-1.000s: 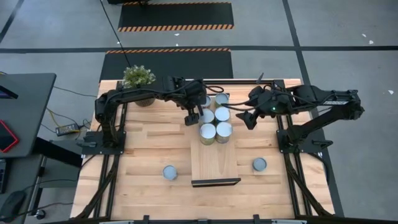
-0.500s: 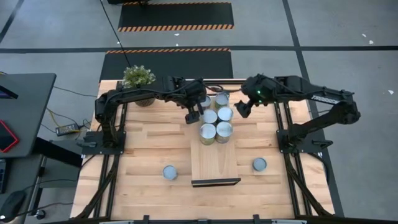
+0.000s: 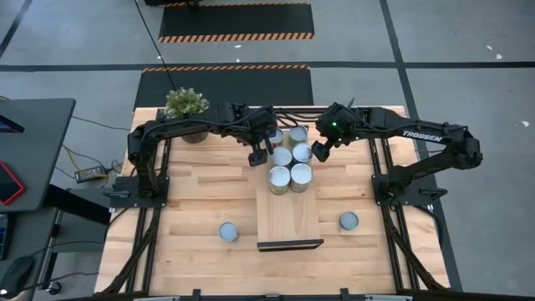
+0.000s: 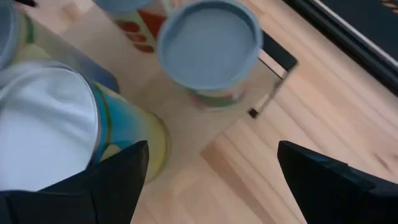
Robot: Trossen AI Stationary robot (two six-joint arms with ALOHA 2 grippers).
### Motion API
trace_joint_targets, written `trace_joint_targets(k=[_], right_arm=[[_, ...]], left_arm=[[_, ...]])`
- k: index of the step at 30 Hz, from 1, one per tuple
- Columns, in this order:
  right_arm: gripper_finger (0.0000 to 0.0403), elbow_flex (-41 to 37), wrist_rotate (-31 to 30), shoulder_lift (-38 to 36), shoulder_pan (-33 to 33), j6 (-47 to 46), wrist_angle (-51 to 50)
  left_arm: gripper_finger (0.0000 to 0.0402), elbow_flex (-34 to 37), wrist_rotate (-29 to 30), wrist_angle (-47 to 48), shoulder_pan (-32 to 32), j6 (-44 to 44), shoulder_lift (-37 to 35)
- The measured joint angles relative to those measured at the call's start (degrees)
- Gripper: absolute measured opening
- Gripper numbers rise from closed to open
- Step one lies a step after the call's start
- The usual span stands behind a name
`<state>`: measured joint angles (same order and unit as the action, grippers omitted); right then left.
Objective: Pick and place cans onto a shelf
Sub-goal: Adjust the cans on the shelf
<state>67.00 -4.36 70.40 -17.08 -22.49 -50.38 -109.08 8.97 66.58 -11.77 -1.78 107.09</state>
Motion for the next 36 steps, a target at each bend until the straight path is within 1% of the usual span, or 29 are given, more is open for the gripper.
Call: trace_joint_targets(k=[3,9,16,18,20,22,27,36], right_arm=[[0.0364,-0.37,2.31,-0.01,0.13,0.47,2.63],[0.0364,-0.39,2.17,-0.01,0.71,1.99,3.24],[0.0364,-0.41,1.94,0.16,-2.46,4.56,6.2],[0.0364,-0.41,4.18,0.55,-3.62,5.22,7.11],[0.0364,-0.41,6.81,1.02,-4.21,5.79,8.09],[0.0364,-0.41,7.84,1.71,-4.28,6.16,8.99],[0.0364,-0.48,8.95,2.88,-3.81,6.72,9.47],[0.0364,-0.48,10.4,3.69,-2.12,7.36,9.24]], left_arm=[[0.0375,0.0,0.02,-0.64,0.0,-0.7,0.0],[0.0375,-0.02,0.04,-0.75,0.0,-3.21,0.0],[0.0375,-0.02,1.23,-4.31,-2.06,-4.54,0.0],[0.0375,-0.02,0.19,-5.04,-2.92,-4.92,0.0],[0.0375,-0.02,-2.39,-5.47,-3.67,-4.88,0.0],[0.0375,-0.02,-3.74,-5.56,-3.87,-4.9,0.0],[0.0375,-0.02,-4.94,-5.51,-2.83,-4.88,0.0],[0.0375,-0.04,-4.23,-5.4,-0.25,-4.85,0.0]])
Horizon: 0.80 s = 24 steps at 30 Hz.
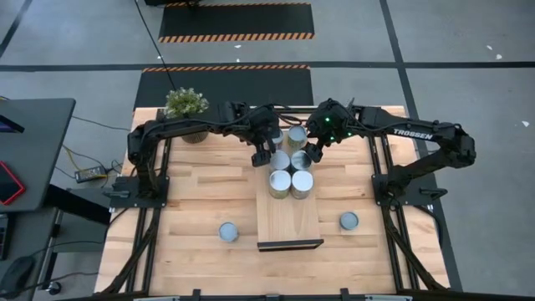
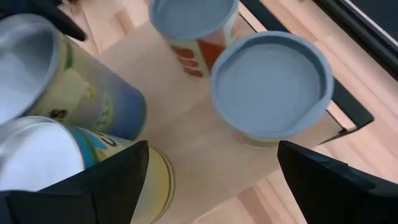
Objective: Pick and place cans onto a shelf
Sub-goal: Adjust the cans on the shelf
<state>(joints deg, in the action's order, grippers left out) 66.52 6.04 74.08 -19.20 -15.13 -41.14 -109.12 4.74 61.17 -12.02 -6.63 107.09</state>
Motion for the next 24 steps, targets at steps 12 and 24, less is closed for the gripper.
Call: trace_joint_targets(k=[12,24], right_arm=[[0.0364,0.0,-2.34,-0.04,4.15,-1.86,-1.41],[0.0364,0.0,-2.23,-0.04,6.91,-3.11,-1.41]], left_arm=[[0.0375,0.0,-0.4,1.1,1.87,1.5,0.0],[0.0375,0.0,-0.13,1.92,5.07,2.96,0.0]])
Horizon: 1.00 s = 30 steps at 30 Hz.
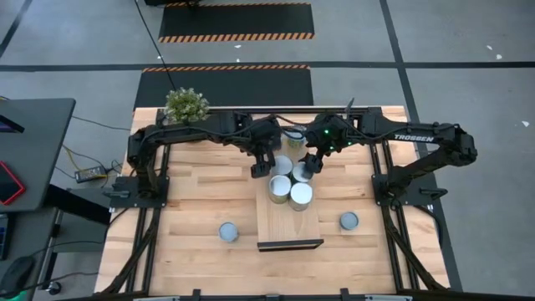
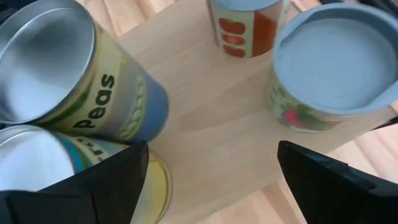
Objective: Pick and place cans onto a shelf
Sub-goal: Adjust the cans on the shelf
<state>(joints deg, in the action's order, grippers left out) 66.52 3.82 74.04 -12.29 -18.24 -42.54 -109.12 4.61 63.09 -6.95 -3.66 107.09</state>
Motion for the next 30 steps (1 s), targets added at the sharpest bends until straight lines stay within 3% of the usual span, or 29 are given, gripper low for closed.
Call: trace_joint_targets(k=[7,17,21,30], right_arm=[[0.0364,0.02,-2.35,-0.24,-1.65,0.31,1.5],[0.0364,0.11,6.38,3.93,-4.68,1.51,10.42],[0.0364,0.1,6.9,5.17,-4.68,0.91,11.03],[0.0364,0.11,3.48,1.18,-4.39,0.53,6.28]], left_arm=[[0.0375,0.0,4.67,1.11,-0.06,0.28,0.0],[0.0355,0.0,4.82,5.27,-0.3,0.2,-0.07],[0.0347,0.0,5.04,8.0,-0.33,0.86,-0.08],[0.0345,-0.04,4.86,4.83,-0.23,0.59,-1.96]])
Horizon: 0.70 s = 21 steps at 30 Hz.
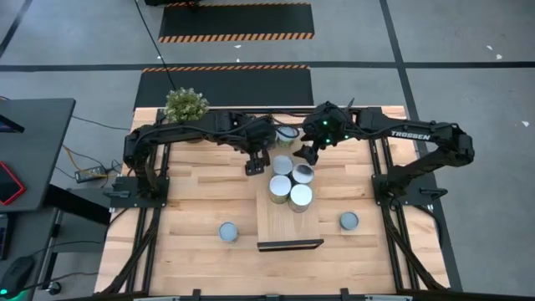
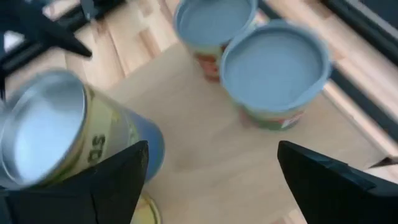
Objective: Pick and place cans onto a shelf
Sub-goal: Adjust the cans on the shelf
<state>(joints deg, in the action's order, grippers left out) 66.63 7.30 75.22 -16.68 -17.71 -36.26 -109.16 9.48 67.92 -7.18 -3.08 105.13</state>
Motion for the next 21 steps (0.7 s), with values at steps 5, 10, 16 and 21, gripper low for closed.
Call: trace_joint_targets(k=[5,10,16,21], right_arm=[[0.0364,1.79,-0.27,-0.39,-0.75,-1.14,0.71],[0.0364,2.62,0.23,-0.33,-0.7,-1.08,0.81],[0.0364,2.62,1.42,-0.35,-0.05,-1.97,-2.22],[0.0364,2.62,0.63,-2.41,0.47,-2.98,-6.46]], left_arm=[[0.0345,0.0,2.21,-4.53,-0.24,-2.2,-0.29],[0.0345,0.03,1.63,-6.66,-1.83,-3.9,-0.28],[0.0345,0.09,-4.02,-10.69,-4.26,-7.07,0.26],[0.0345,0.09,-10.14,-13.67,-5.2,-7.85,0.72]])
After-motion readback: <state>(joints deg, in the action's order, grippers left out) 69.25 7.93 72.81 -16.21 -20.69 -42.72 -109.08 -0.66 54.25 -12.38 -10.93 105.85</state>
